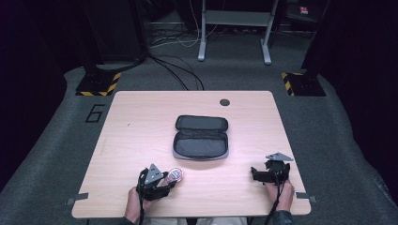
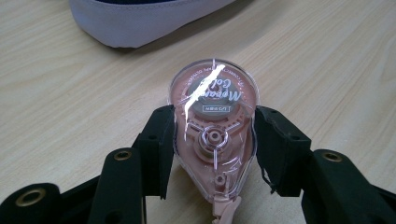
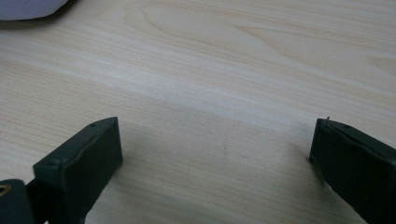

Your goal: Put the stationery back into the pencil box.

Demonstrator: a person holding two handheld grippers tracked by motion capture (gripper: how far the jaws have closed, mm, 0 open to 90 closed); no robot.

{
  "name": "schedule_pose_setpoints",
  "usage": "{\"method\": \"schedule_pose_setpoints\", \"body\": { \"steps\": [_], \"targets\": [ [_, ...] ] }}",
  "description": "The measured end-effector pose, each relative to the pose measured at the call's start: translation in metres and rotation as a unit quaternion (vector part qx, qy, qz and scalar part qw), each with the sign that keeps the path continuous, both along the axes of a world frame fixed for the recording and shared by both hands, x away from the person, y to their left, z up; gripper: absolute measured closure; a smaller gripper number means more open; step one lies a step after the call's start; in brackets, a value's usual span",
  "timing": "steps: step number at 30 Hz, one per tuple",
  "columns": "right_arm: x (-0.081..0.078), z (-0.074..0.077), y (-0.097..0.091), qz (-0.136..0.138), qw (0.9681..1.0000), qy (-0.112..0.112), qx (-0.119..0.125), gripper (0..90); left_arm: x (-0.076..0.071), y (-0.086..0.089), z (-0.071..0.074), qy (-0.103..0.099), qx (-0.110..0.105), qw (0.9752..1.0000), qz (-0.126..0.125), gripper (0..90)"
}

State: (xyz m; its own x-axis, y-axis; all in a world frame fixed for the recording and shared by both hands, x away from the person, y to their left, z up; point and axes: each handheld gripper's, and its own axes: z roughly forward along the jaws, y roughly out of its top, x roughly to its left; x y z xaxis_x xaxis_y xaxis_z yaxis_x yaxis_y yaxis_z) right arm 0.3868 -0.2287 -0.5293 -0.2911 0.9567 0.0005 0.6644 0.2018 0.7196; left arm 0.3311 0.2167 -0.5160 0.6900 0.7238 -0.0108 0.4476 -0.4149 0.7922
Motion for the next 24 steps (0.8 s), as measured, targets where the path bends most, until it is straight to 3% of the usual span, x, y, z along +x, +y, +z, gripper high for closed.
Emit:
{"method": "schedule_pose_setpoints", "body": {
  "steps": [1,3,4,5,10,15,18,24],
  "targets": [
    [0.000,0.000,0.000,0.000,1.0000,0.000,0.000,1.8,-0.001,0.000,0.000,0.004,-0.004,1.0000,0.000,50.3],
    [0.000,0.000,0.000,0.000,1.0000,0.000,0.000,1.8,-0.001,0.002,0.001,-0.007,0.000,1.0000,-0.002,50.3],
    [0.000,0.000,0.000,0.000,1.0000,0.000,0.000,1.8,-0.002,0.003,0.002,0.005,-0.005,1.0000,-0.003,50.2],
    [0.000,0.000,0.000,0.000,1.0000,-0.001,0.000,1.8,-0.001,0.004,0.002,-0.004,-0.005,1.0000,-0.003,50.2],
    [0.000,0.000,0.000,0.000,1.0000,-0.002,0.001,1.6,0.001,0.006,0.008,0.004,-0.009,0.9999,-0.011,50.2],
    [0.000,-0.001,0.001,-0.003,1.0000,-0.002,0.003,1.3,0.004,0.008,0.013,-0.009,-0.004,0.9999,-0.011,50.2],
    [0.000,-0.001,0.001,-0.003,1.0000,-0.002,0.003,1.2,0.006,0.009,0.017,-0.001,-0.006,0.9999,-0.015,50.2],
    [0.001,-0.001,0.000,0.000,1.0000,0.000,0.000,0.8,0.011,0.010,0.024,-0.012,-0.010,0.9998,-0.014,50.2]
  ]
}}
